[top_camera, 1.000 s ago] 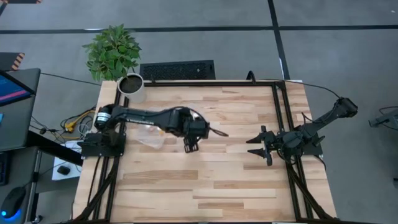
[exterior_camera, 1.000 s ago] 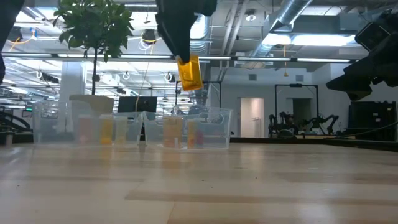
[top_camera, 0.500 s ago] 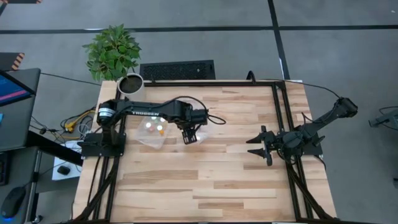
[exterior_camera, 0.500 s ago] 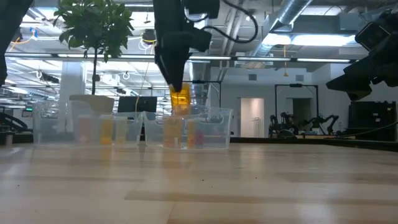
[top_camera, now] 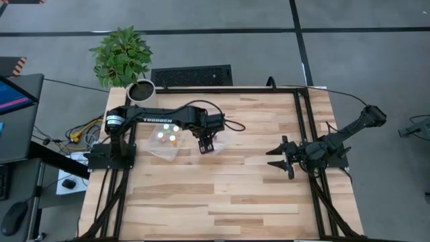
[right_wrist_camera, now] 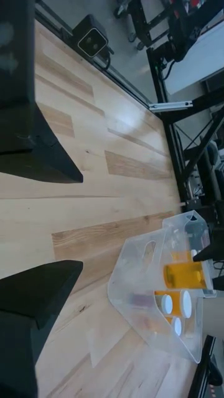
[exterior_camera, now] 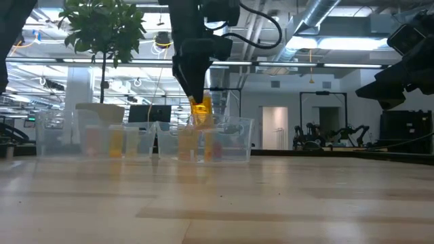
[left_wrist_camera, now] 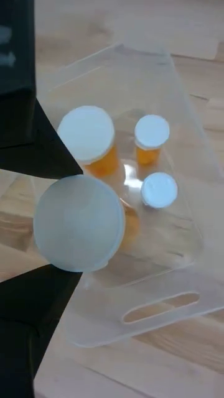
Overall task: Pick and place medicine bottles into bin by pill shape (circle, oval)
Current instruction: Put the orange capsule bottle into the right transparent bin
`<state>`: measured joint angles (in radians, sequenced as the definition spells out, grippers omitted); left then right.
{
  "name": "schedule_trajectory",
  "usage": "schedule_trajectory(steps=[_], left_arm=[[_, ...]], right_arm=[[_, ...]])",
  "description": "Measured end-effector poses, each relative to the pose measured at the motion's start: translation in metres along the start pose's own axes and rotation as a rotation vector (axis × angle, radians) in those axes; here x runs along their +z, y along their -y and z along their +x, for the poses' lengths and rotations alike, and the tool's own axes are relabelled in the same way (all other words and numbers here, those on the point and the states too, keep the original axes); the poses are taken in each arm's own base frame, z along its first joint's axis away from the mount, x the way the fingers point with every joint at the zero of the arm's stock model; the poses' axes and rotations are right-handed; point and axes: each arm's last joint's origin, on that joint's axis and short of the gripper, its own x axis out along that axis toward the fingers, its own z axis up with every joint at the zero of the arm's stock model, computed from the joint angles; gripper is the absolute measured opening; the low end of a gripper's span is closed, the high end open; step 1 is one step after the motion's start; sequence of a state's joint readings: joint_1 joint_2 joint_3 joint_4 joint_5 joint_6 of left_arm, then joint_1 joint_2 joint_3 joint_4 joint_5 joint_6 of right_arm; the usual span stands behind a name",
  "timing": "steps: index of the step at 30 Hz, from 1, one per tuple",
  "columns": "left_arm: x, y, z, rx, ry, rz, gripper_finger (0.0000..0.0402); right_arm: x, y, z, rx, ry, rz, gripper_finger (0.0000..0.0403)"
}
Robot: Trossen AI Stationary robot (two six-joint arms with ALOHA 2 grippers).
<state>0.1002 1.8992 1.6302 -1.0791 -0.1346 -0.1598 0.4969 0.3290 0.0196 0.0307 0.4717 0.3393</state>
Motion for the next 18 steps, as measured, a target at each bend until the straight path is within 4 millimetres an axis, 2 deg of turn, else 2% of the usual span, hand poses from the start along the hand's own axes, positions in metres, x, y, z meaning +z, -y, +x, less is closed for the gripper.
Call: schedule_trajectory(steps=[18], left_arm=[[-0.0009,-0.0014,0.0004,-0.035,-0.018,-0.010,0.0206]], right_arm=[[0.0000,0.0000,0.0000,0.000,0.000,0.001,0.0226]])
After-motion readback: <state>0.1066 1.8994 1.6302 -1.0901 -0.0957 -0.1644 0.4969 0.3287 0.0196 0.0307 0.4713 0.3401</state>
